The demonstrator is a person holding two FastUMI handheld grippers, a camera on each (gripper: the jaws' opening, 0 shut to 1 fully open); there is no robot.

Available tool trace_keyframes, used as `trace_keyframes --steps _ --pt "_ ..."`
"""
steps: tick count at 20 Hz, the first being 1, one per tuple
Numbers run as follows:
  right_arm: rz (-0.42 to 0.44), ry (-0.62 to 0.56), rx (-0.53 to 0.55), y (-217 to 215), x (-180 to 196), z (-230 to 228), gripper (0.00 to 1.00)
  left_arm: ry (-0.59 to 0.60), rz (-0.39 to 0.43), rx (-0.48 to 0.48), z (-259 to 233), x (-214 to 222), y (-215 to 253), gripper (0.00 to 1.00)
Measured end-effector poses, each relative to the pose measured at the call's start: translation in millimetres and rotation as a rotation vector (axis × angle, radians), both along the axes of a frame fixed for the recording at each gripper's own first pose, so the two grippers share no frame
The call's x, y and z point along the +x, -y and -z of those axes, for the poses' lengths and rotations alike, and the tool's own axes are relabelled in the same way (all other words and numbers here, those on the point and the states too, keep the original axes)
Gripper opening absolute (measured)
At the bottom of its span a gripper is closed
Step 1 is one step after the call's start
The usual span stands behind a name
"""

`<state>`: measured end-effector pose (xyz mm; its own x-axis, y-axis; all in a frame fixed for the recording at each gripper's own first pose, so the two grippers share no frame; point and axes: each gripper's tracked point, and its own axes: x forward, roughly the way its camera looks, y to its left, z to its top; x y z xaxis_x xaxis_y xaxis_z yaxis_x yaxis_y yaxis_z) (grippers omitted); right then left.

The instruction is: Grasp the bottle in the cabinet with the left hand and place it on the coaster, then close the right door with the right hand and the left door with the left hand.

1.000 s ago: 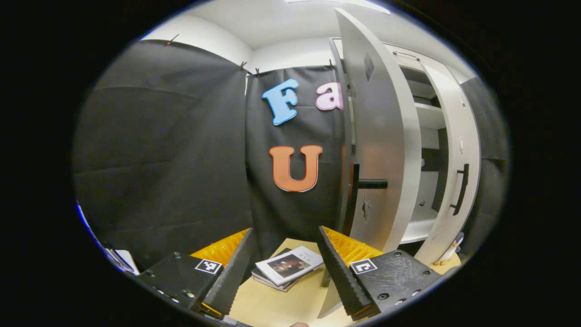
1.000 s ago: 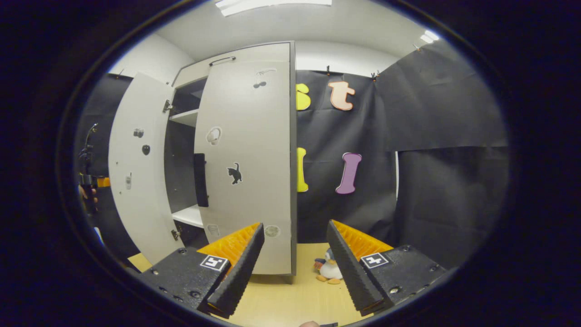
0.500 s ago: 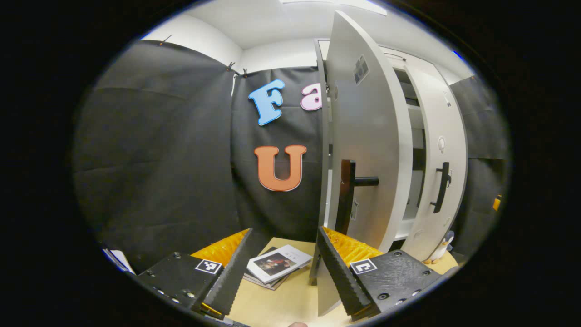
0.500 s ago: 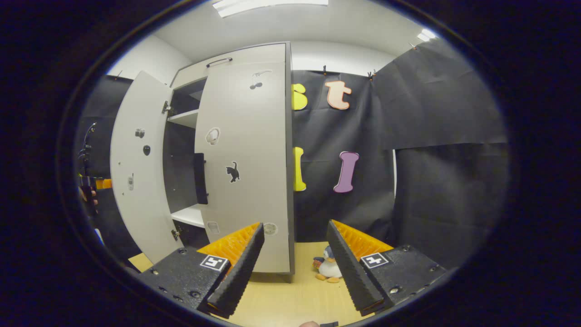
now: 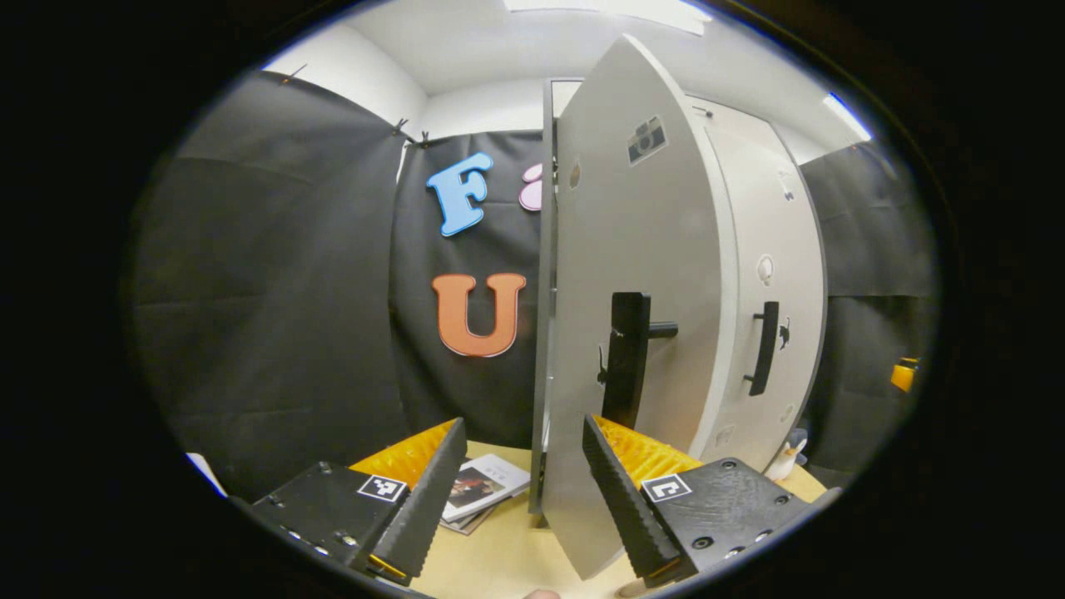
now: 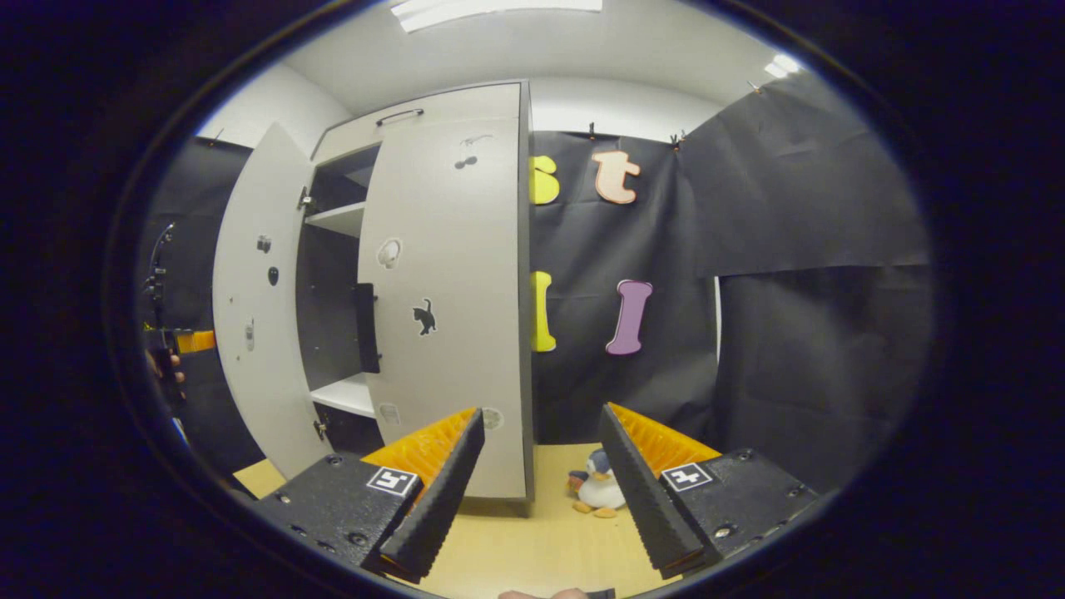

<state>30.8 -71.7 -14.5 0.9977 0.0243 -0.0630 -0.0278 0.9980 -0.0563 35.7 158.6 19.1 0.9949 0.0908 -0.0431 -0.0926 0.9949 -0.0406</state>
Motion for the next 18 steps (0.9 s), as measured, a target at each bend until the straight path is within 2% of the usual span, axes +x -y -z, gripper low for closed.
trace_keyframes --steps 5,9,10,11,12,18 --pt "0.01 -0.008 -0.001 1 -1 2 0.92 0.0 0.009 -0.025 1 0 4 0.95" --pt "0.0 -0.017 -0.005 1 -2 3 0.92 0.003 0.05 -0.035 -1 0 10 0.96" --pt "-0.003 -0.022 -0.005 2 -3 4 0.92 0.005 0.058 -0.029 -2 1 10 0.87" --pt "-0.002 -0.02 -0.005 2 -3 3 0.93 0.008 0.061 -0.027 -4 2 12 0.87" --pt "0.003 -0.019 -0.007 3 -3 0 0.93 0.007 0.063 -0.028 -4 2 14 0.95" --pt "0.035 -0.035 0.011 6 -10 1 0.94 -0.005 0.124 -0.053 -1 25 46 0.97"
